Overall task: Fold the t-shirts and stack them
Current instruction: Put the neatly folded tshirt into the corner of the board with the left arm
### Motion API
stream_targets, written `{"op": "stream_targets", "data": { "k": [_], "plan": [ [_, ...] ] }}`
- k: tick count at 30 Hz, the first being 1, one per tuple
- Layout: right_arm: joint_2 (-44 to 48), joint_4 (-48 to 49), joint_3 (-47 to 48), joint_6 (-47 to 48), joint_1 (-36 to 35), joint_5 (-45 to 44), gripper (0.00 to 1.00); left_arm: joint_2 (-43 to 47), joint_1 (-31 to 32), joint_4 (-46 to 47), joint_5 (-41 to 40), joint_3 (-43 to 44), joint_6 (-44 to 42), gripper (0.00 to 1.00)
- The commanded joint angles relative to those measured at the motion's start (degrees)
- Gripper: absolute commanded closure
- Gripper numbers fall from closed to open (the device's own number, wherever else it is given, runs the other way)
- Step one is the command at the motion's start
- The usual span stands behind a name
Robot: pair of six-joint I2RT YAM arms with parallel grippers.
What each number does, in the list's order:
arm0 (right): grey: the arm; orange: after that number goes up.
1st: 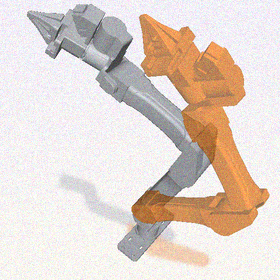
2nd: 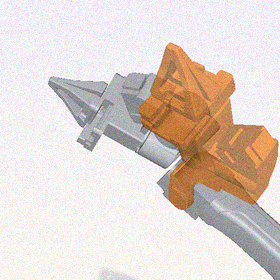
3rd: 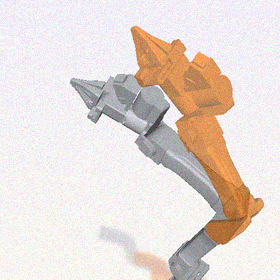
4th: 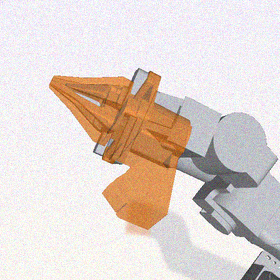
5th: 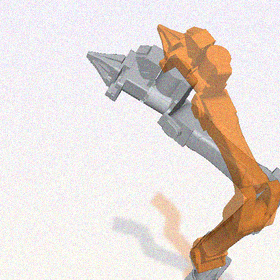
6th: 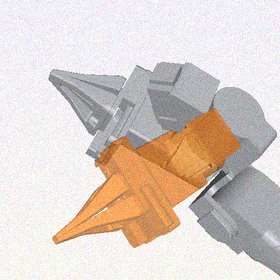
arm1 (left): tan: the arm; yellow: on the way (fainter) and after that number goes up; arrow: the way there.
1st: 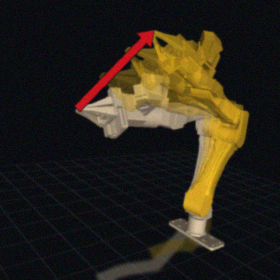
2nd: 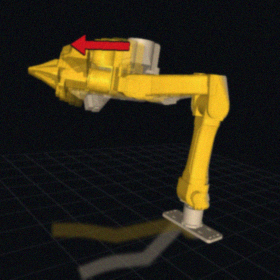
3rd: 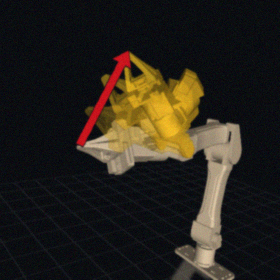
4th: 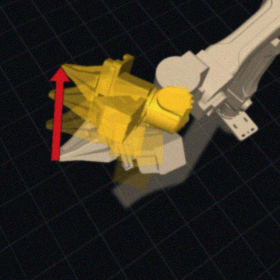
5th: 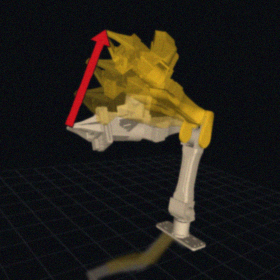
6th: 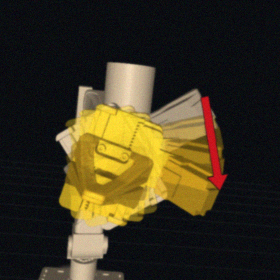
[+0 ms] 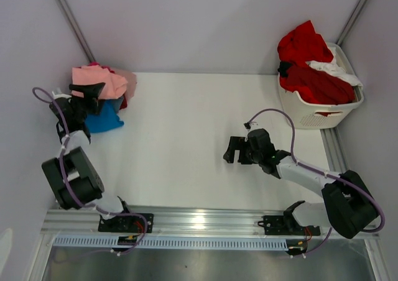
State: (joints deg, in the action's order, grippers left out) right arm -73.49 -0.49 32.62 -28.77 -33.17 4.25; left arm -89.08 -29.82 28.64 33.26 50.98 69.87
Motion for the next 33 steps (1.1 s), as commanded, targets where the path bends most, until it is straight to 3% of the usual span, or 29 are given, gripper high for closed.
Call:
{"op": "stream_targets", "data": {
  "k": [1,4,8,11,15,19,26,30,33],
  "plan": [
    [-1.0,1.7,3.9,0.7,-0.3,-2.7,0.01,11.3,4.2,-11.9,-0.1,4.6,-15.3,0.12],
    [-2.5,1.0,6.2,2.1,-0.3,-2.9,0.01,17.0,8.1,-24.7,-6.4,7.9,-24.6,0.09],
    [-4.0,0.7,9.5,2.5,-0.3,-2.5,0.01,20.9,8.3,-35.3,-10.4,7.9,-23.9,0.09],
    [-4.0,-1.5,11.1,2.5,-0.3,-2.2,0.01,23.2,8.8,-35.9,-10.7,4.7,-22.3,0.09],
    [-2.8,-2.1,10.9,3.3,-0.3,-3.5,0.01,23.5,13.6,-25.5,-3.9,0.8,-22.7,0.1],
    [-1.7,-3.4,10.9,4.3,-0.3,-6.9,0.01,23.7,23.0,-27.2,-5.3,5.1,-36.3,0.09],
    [2.6,-4.3,11.3,7.1,-0.3,-19.2,0.0,26.5,41.7,-34.5,-25.3,9.9,-55.7,0.09],
    [6.2,-4.6,11.1,8.5,-0.4,-29.7,0.01,28.8,47.0,-32.4,-37.1,7.3,-62.6,0.09],
    [8.3,-5.1,11.1,9.1,-0.3,-35.0,0.01,29.8,49.2,-32.1,-40.3,6.2,-64.4,0.09]
  ]
}}
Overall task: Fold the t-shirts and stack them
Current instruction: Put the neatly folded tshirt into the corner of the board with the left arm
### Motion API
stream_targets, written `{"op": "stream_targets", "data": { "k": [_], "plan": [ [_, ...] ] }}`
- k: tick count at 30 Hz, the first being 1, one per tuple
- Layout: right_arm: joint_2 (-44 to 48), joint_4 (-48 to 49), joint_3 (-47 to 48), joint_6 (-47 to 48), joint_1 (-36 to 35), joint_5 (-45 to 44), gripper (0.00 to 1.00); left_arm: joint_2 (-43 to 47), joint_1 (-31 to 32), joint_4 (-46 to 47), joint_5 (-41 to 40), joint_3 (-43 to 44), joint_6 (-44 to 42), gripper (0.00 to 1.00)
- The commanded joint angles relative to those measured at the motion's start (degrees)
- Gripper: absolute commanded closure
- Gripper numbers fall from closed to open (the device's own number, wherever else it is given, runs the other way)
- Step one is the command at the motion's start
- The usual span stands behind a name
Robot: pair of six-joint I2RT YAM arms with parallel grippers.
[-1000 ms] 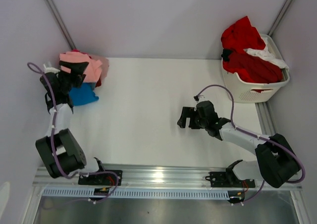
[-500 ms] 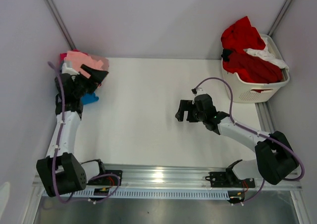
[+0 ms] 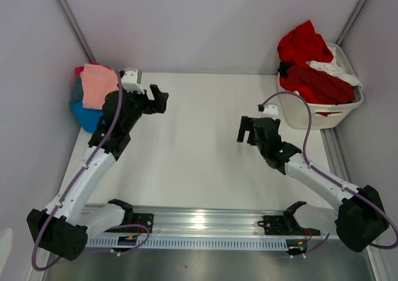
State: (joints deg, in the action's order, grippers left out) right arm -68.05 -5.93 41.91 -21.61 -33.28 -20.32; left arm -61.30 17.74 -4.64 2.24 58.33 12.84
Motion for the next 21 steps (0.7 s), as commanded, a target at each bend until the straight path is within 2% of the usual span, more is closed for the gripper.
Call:
{"op": "stream_targets", "data": {
  "k": [1,12,21],
  "plan": [
    [3.3,0.1,1.7,2.0,-0.2,-11.1,0.01,2.7,1.9,1.2,-10.2,-1.9,-7.7,0.09],
    [5.0,-0.1,2.6,5.2,-0.6,-12.3,0.01,7.1,9.0,3.6,-16.2,-9.1,-8.8,0.1],
    [3.8,0.5,4.4,8.5,-2.1,-11.2,0.01,6.4,11.6,4.3,-19.6,-10.3,-8.9,0.1]
  ]
}}
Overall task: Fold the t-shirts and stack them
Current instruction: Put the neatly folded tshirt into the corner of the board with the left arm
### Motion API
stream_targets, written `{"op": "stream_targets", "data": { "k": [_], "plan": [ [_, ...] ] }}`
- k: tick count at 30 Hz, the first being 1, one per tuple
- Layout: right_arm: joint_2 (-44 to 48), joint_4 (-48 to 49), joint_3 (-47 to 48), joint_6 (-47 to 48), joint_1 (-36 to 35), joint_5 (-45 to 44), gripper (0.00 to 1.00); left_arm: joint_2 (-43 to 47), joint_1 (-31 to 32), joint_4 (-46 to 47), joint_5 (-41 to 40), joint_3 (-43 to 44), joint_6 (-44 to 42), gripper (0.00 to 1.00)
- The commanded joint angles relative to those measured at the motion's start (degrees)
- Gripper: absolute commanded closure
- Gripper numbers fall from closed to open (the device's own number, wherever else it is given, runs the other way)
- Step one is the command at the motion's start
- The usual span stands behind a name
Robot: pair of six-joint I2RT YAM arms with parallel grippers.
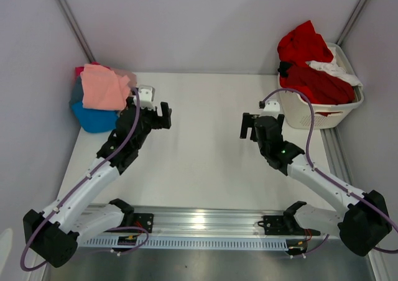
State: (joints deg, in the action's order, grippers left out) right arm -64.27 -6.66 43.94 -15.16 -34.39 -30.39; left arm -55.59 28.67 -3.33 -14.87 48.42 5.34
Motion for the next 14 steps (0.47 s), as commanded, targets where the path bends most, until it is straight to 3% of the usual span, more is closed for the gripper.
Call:
{"op": "stream_targets", "data": {
  "k": [1,14],
  "plan": [
    [-0.3,1.3,2.4,2.7,-1.2,-1.2,0.01,0.5,0.6,3.0,-2.7,-0.5,-1.2,0.1],
    [-1.6,1.8,2.6,2.7,-1.6,-2.7,0.01,-0.7,0.7,4.7,-3.8,-0.2,0.5,0.1]
  ]
}}
